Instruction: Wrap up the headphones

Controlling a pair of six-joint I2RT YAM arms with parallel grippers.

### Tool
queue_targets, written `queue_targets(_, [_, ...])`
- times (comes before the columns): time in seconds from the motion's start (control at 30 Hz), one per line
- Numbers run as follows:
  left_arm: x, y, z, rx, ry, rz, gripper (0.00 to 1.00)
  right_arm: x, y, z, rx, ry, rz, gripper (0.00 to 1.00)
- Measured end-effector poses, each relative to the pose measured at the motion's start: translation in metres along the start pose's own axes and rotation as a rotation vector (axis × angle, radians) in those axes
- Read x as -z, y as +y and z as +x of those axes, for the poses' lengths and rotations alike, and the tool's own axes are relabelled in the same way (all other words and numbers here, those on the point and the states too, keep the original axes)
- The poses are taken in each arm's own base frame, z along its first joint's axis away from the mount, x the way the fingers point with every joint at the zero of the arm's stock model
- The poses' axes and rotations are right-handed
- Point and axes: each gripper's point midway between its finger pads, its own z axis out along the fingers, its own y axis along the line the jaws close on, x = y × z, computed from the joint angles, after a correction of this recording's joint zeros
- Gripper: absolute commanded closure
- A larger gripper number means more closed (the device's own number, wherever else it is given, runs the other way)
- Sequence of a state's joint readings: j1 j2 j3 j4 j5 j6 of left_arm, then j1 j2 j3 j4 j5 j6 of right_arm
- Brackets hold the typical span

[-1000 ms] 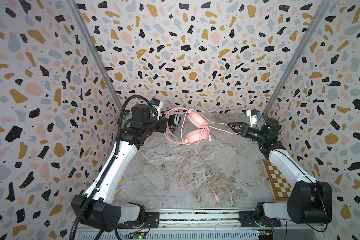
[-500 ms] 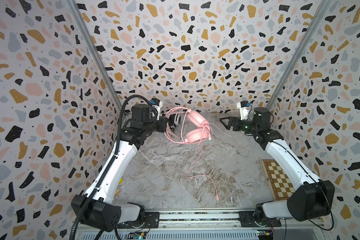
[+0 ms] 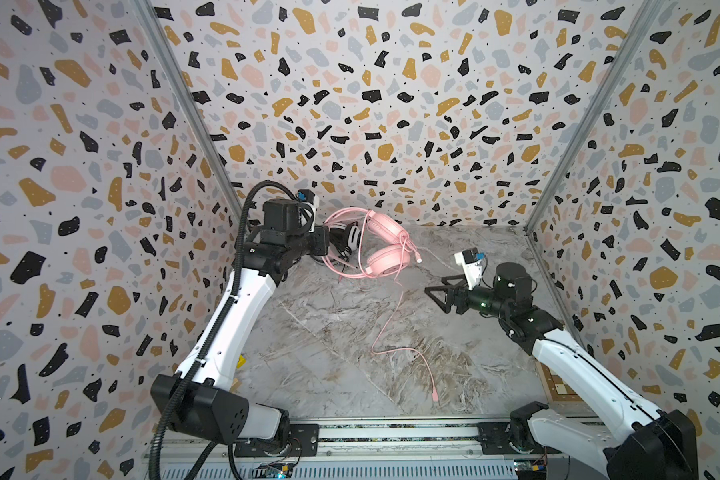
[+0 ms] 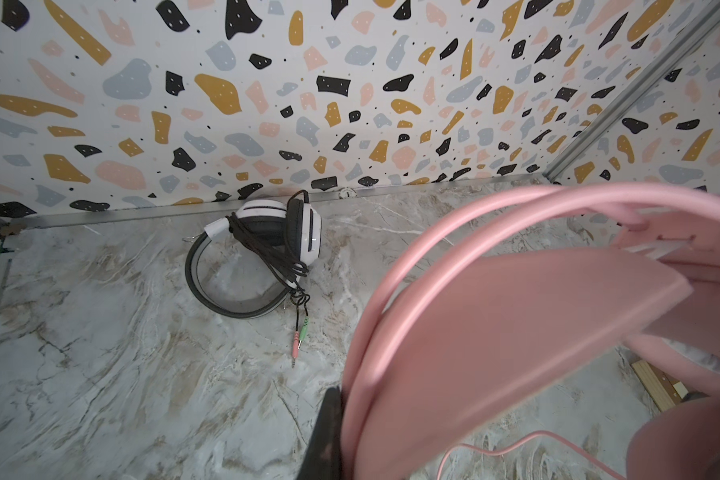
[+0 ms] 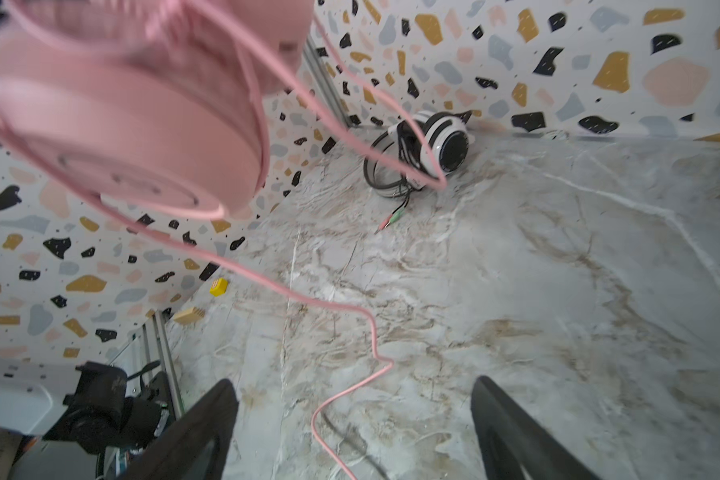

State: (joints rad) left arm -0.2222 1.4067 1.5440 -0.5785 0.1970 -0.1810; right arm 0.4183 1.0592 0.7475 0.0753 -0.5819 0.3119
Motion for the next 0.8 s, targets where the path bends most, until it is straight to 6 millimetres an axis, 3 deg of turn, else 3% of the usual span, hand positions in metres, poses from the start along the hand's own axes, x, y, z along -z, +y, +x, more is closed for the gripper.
queue_targets(0.07, [0.002,-0.001,-0.003,0.001,-0.008,0.004,1.00,-0.009,0.007,0.018,0.015,0.019,-0.034,0.07])
queue_targets(0.17, [0.002,-0.002,-0.004,0.005,-0.009,0.006,1.00,-0.024,0.015,0.029,0.048,0.026,-0.071,0.07])
queue_targets(0.5, [0.002,-0.002,0.002,0.016,0.016,0.005,1.00,-0.052,0.028,0.009,0.196,-0.096,-0.123,0.12])
queue_targets(0.67, [0.002,-0.003,0.002,0.021,0.018,0.013,1.00,-0.076,0.028,0.012,0.214,-0.111,-0.157,0.28])
queue_targets(0.8, [0.002,-0.001,0.003,0.024,0.019,0.009,1.00,-0.090,0.031,0.018,0.213,-0.104,-0.181,0.54])
